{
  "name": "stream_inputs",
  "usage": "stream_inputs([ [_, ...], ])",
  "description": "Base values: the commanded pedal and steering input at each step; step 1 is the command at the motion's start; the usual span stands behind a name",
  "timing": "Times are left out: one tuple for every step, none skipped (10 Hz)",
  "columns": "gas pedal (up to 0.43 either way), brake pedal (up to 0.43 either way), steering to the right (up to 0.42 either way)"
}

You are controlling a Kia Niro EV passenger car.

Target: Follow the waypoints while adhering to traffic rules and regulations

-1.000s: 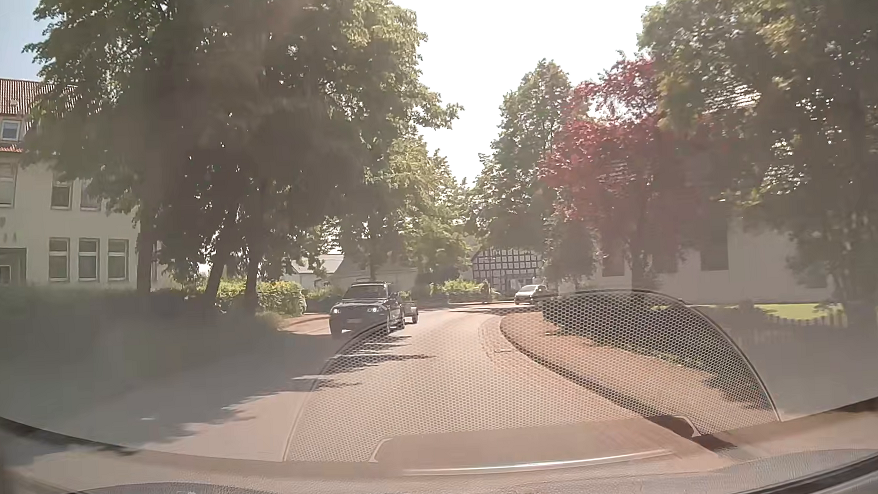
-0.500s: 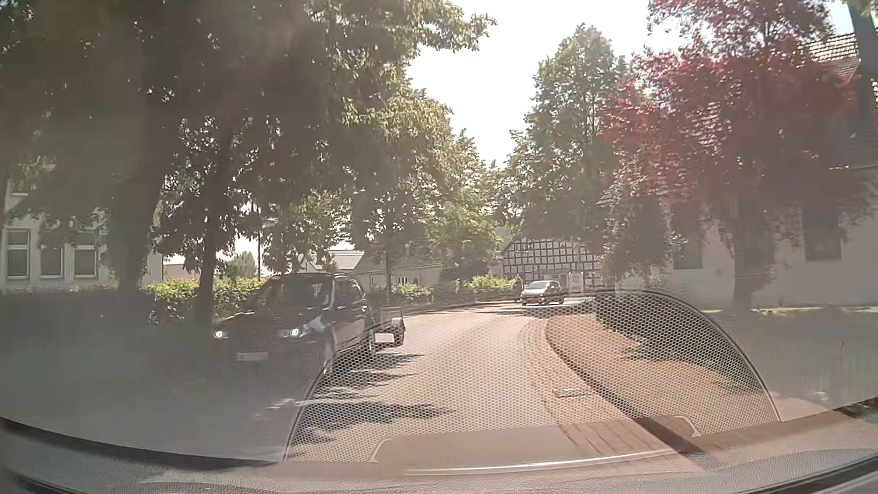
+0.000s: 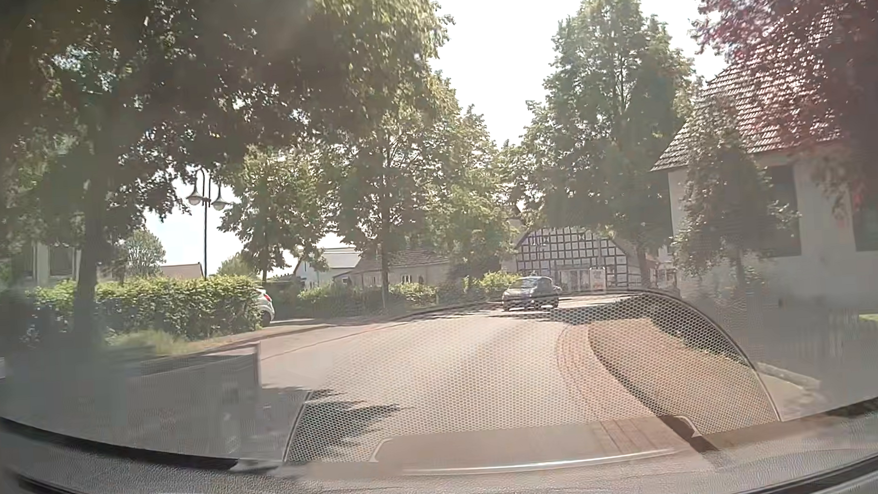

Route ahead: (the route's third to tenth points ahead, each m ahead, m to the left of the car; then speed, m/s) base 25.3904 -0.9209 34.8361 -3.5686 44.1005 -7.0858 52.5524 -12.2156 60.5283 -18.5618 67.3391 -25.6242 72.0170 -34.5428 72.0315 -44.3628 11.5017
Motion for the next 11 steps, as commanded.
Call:
stream_inputs([
  [0.118,0.000,0.007],
  [0.130,0.000,0.016],
  [0.130,0.000,0.025],
  [0.130,0.000,0.034],
  [0.130,0.000,0.041],
  [0.138,0.000,0.048],
  [0.138,0.000,0.054],
  [0.138,0.000,0.060],
  [0.138,0.000,0.063],
  [0.138,0.000,0.064],
  [0.138,0.000,0.067],
])
